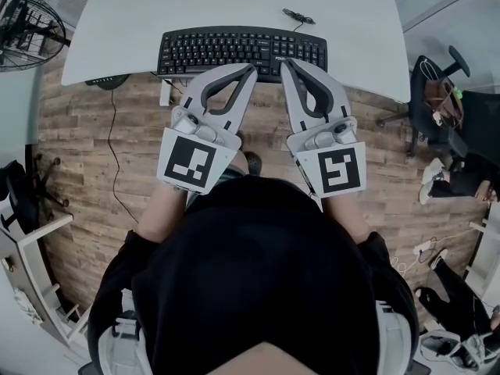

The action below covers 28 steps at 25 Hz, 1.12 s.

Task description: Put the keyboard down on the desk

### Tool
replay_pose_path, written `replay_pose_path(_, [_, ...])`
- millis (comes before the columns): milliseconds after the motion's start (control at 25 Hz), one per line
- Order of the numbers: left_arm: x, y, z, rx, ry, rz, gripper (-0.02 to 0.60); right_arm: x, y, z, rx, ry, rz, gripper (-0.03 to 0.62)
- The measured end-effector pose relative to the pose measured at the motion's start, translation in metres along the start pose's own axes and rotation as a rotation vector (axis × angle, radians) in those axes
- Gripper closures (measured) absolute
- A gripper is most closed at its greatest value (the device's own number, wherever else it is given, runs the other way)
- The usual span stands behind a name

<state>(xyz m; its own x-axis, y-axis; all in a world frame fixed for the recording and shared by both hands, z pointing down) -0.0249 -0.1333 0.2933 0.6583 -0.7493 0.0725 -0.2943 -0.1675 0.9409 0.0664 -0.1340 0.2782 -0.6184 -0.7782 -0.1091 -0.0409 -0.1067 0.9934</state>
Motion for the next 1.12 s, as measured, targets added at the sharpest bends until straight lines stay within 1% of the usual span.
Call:
replay_pose_path(640, [0.0011, -0.0019, 0.0033, 0.005, -0.027, 0.000, 0.569, 0.0011, 0.0022, 0.0038, -0.004, -0.032, 0.018, 0.591])
replay_pose_path(920, [0.0010, -0.0020, 0.0022, 0.004, -0.020, -0.001, 0.569, 0.0013, 0.0006, 0.0049, -0.009, -0.038, 0.017, 0.591])
replay_pose_path(1120, [0.0030, -0.0014, 0.0006, 0.022, -0.010, 0.005, 0.569, 0.0013, 0.0008, 0.0051, -0.006, -0.039, 0.017, 0.591])
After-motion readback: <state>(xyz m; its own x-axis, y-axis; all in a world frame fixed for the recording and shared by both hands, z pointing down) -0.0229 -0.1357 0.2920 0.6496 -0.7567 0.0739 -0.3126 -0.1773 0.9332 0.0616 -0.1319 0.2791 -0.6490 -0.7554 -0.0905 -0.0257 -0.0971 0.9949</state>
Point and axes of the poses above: the fingertips, and each gripper's own axes: x forward along the fingers, z to its left, y out of its underside, the point moved 4 cm from there along -x, backward along the fingers, and after that the axes turned 6 degrees about x, right-handed, at the moved point
